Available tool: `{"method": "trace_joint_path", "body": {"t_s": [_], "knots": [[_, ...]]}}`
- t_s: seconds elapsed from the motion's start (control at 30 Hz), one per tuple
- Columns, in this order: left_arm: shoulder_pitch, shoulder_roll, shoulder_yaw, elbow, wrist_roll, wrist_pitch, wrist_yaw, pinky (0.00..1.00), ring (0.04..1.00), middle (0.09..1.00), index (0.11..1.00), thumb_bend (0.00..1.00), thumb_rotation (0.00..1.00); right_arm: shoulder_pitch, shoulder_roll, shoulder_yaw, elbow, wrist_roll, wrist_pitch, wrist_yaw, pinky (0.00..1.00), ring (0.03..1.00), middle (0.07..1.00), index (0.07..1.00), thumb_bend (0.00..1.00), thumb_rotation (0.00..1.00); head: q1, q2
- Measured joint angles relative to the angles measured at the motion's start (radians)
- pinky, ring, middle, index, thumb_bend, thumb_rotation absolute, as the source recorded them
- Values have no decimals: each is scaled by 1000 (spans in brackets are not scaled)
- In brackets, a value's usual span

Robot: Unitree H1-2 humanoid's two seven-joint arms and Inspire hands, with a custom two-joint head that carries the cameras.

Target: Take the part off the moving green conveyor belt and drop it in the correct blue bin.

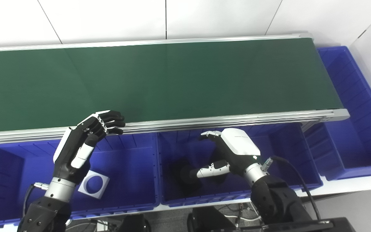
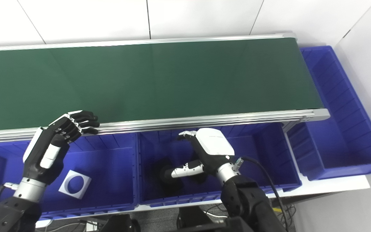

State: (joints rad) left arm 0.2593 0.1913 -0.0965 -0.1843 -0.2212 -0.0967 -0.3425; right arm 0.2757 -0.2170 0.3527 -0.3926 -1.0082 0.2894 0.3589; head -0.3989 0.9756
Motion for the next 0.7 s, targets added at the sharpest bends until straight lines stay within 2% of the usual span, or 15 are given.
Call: {"method": "trace_joint_path", "body": {"t_s": [0.23, 0.4, 0.6, 0.7], "knots": [[0, 0, -1, 6, 0, -1, 0, 616, 682, 716, 703, 789, 785, 0, 4, -3, 0, -3, -1, 0, 682, 779, 815, 801, 838, 711, 14, -12], [-1, -1, -3, 15, 1, -3, -1, 619, 685, 716, 701, 789, 784, 3, 14, -16, 0, 20, -1, -27, 654, 749, 793, 791, 765, 712, 37, -31], [-1, -5, -7, 40, 3, -17, -2, 615, 683, 720, 702, 770, 783, 14, 31, -22, -8, 137, -25, -79, 693, 754, 779, 784, 692, 756, 81, -60], [0, -8, -10, 55, 6, -48, -4, 611, 679, 717, 702, 773, 791, 20, 46, -21, -20, 211, -55, -107, 664, 743, 780, 781, 673, 740, 100, -71]]}}
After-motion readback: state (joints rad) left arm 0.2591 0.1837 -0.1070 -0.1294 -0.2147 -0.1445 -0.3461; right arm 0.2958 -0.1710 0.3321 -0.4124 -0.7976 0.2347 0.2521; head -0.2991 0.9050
